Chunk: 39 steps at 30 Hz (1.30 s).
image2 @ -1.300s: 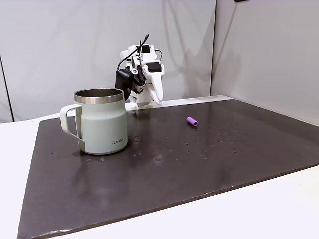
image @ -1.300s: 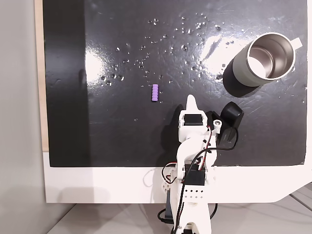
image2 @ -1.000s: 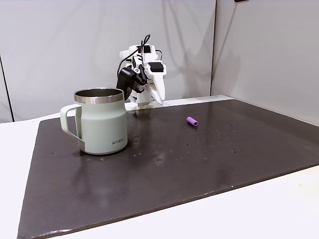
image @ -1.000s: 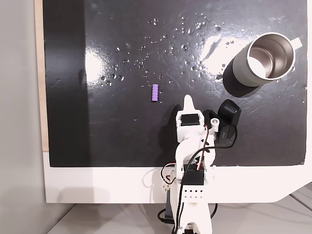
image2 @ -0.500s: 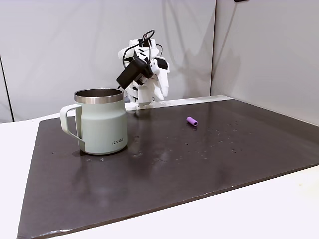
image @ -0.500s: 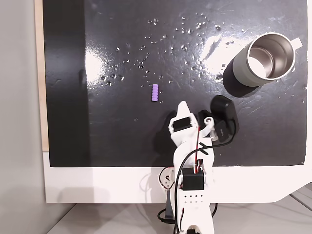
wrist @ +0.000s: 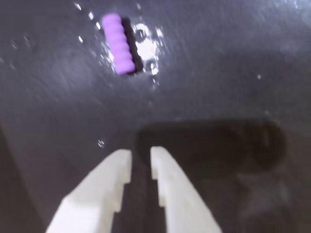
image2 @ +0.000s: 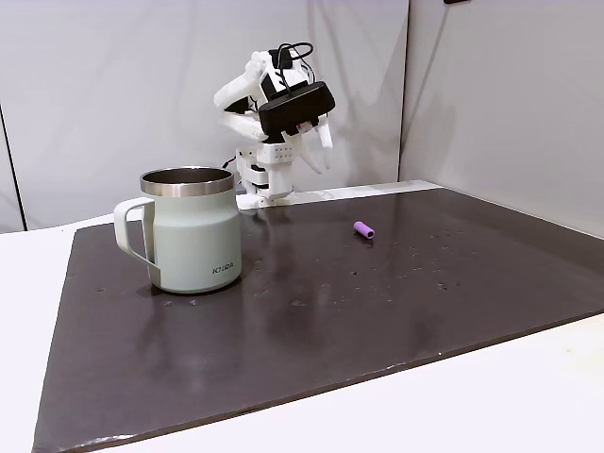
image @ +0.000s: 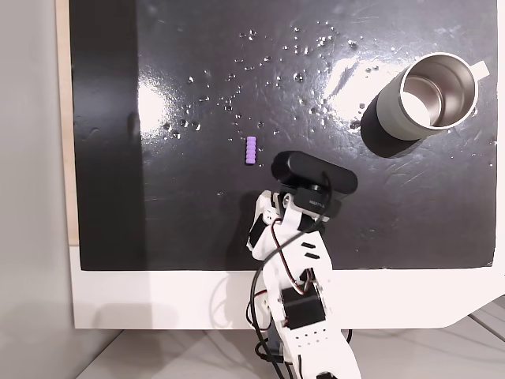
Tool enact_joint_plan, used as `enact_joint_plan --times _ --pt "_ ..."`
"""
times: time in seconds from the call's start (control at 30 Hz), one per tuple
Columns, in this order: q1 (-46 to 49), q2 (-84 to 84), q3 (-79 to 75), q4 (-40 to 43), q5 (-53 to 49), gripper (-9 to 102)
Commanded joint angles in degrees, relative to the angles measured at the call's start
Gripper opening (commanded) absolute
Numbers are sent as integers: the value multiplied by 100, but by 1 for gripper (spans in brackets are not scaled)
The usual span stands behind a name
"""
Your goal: Grasp a pengrip and put it in the cup.
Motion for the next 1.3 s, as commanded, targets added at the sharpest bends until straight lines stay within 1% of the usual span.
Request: enact_joint_plan --times 0.0,0.17,0.33,0.47,0.57,0.67,0.77,1.03,1.27 --pt "-26 -1125 -861 79 -79 1" --pt "-255 -2619 -1907 281 158 4" --pt "-448 -4518 -3313 791 527 9" --pt "-554 -4992 -3656 791 457 18" --pt "-694 -5212 -3788 765 404 18" --pt "-870 -5941 -4245 1020 536 18" --pt "-861 -6486 -4562 1028 659 18" --pt "-308 -7893 -5748 958 501 19" --pt "-123 -8886 -6548 958 229 19"
